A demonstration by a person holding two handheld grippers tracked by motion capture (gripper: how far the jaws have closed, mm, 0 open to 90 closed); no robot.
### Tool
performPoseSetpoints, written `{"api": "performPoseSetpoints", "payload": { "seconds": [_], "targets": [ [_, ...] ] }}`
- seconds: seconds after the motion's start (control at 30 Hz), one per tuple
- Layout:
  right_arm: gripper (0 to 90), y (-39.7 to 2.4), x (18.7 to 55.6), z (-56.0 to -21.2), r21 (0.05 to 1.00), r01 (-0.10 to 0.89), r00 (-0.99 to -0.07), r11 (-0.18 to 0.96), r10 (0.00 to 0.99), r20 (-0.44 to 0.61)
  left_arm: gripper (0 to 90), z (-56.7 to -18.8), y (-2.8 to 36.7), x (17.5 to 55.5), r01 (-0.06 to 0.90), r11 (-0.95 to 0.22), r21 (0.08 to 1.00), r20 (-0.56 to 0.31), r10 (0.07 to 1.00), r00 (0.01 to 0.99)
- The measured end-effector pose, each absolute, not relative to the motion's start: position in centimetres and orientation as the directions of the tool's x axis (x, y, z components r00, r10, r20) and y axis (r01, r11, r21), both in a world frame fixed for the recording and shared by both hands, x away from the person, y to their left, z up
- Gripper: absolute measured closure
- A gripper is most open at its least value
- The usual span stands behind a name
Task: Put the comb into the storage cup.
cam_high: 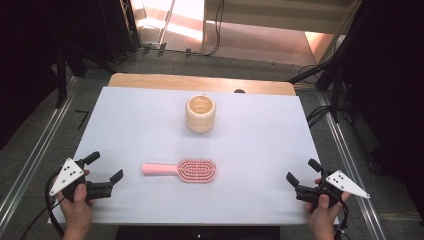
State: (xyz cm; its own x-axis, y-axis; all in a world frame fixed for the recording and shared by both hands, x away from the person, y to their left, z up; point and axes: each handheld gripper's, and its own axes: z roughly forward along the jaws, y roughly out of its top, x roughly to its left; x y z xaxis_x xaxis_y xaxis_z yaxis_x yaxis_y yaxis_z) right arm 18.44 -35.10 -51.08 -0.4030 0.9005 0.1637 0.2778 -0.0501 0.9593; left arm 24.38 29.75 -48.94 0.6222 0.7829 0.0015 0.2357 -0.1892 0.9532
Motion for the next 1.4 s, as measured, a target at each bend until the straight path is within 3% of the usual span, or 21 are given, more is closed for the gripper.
{"api": "performPoseSetpoints", "payload": {
  "seconds": [0.67, 1.4],
  "targets": [
    [0.0, -35.1, 18.5, -51.1, 0.961, 0.271, -0.433, -0.052, 0.885, 0.17, 0.2, -43.7, 24.9, 26.5, 0.212, -0.345, 0.915, 0.053, 0.622, 0.781],
    [0.0, -34.9, 18.6, -51.2, 0.961, 0.274, -0.45, -0.04, 0.878, 0.165, 0.2, -40.9, 20.1, 29.6, 0.19, -0.546, 0.816, 0.125, 0.488, 0.864]
  ]
}}
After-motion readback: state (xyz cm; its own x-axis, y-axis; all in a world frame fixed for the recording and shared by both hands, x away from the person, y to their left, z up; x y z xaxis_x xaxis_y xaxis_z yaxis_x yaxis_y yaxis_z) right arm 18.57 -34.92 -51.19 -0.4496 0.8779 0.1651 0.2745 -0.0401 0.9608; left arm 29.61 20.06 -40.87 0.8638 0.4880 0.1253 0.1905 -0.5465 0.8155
